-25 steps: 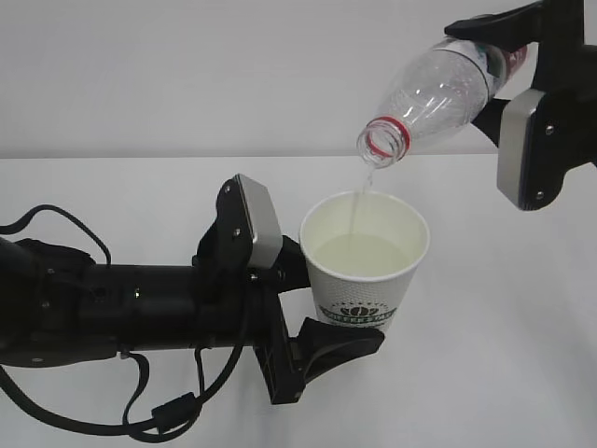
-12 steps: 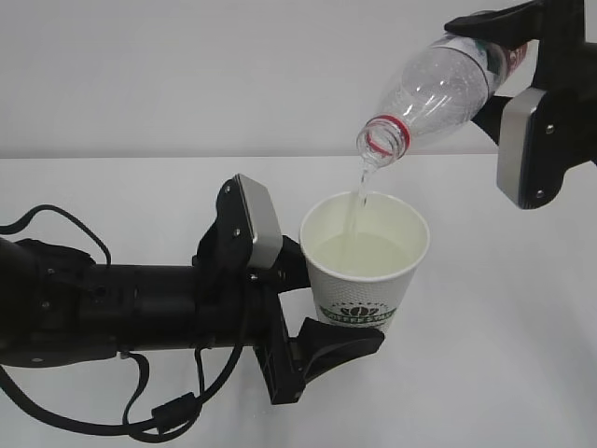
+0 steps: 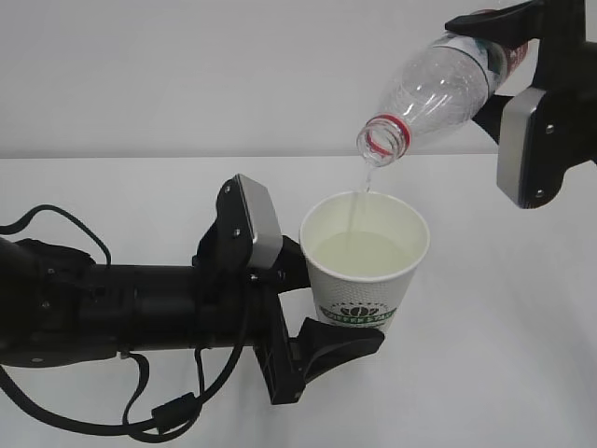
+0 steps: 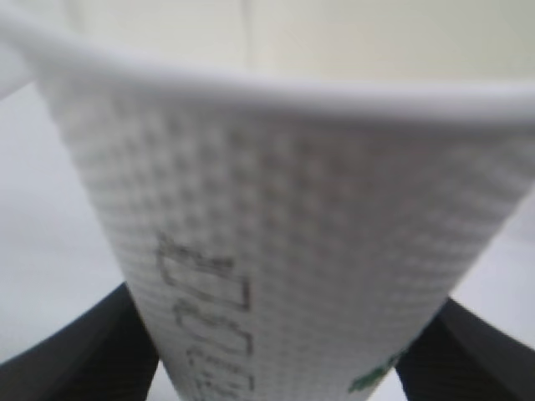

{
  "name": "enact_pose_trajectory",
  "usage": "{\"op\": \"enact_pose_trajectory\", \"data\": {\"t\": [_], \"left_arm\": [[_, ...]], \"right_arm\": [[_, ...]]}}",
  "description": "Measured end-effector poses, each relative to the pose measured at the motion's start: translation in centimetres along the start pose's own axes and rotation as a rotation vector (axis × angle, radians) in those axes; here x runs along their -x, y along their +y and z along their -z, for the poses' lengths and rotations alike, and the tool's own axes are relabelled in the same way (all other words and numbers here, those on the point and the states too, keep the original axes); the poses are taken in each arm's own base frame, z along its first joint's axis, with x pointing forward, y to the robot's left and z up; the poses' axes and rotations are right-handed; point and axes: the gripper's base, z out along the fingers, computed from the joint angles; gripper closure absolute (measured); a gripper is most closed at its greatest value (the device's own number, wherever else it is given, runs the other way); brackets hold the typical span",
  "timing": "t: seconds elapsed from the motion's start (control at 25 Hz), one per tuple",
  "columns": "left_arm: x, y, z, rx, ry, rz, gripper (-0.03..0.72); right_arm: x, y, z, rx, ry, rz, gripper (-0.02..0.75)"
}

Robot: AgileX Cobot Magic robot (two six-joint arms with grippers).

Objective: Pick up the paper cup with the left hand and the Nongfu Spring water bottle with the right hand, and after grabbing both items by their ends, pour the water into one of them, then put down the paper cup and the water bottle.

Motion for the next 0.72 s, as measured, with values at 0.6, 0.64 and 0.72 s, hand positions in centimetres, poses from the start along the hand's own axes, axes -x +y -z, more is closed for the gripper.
{"op": "enact_pose_trajectory", "data": {"t": [0.6, 0.64, 0.72], "left_arm": [[0.00, 0.00, 0.00, 0.000, 0.000, 0.000, 0.099], [0.00, 0.00, 0.00, 0.000, 0.000, 0.000, 0.099], [0.00, 0.00, 0.00, 0.000, 0.000, 0.000, 0.099]], "right_arm": [[0.00, -0.04, 0.00, -0.004, 0.000, 0.012, 0.209], [0.00, -0.04, 0.00, -0.005, 0.000, 0.012, 0.210], [0.00, -0.04, 0.00, -0.005, 0.000, 0.012, 0.210]]}}
